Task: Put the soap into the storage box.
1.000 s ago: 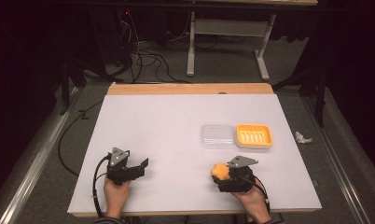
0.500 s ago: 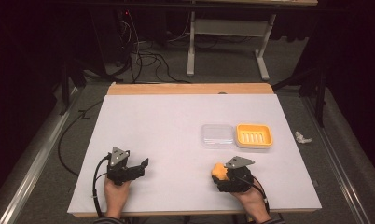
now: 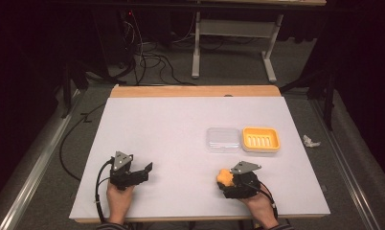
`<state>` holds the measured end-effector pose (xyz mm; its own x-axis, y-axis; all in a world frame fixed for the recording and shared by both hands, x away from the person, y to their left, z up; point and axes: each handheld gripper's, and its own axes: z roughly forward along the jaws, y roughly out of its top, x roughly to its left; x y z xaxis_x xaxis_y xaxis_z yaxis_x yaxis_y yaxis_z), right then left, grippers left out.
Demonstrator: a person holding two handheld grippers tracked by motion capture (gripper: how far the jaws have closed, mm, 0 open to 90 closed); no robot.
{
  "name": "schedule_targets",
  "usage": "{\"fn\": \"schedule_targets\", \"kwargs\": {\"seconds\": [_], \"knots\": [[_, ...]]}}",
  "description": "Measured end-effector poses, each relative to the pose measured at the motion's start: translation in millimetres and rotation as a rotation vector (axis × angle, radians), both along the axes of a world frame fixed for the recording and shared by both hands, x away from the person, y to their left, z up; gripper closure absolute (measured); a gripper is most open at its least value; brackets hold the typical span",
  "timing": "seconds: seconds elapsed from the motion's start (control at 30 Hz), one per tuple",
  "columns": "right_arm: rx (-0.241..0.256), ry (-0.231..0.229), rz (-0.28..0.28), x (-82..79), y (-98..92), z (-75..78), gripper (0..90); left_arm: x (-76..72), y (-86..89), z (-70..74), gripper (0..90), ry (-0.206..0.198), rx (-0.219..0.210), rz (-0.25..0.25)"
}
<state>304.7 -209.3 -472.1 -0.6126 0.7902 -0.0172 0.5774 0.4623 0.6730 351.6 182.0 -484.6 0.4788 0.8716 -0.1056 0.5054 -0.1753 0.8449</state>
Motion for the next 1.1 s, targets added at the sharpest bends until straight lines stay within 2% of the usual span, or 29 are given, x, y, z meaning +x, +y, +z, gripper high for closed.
{"fn": "schedule_targets", "kwargs": {"seconds": [0.43, 0.83, 1.1], "knots": [[0.027, -0.006, 0.010, -0.8, -4.6, 6.0, 26.9, -0.1, 0.1, 0.0, 16.1, -0.002, -0.001, 0.001], [0.061, -0.015, -0.016, -2.5, -18.8, 14.1, 26.9, 0.2, 0.0, 0.0, 16.2, 0.003, -0.001, -0.001], [0.065, -0.024, -0.043, -2.0, -30.4, 18.2, 26.9, 0.3, -0.2, -0.1, 16.2, 0.002, 0.000, 0.000]]}}
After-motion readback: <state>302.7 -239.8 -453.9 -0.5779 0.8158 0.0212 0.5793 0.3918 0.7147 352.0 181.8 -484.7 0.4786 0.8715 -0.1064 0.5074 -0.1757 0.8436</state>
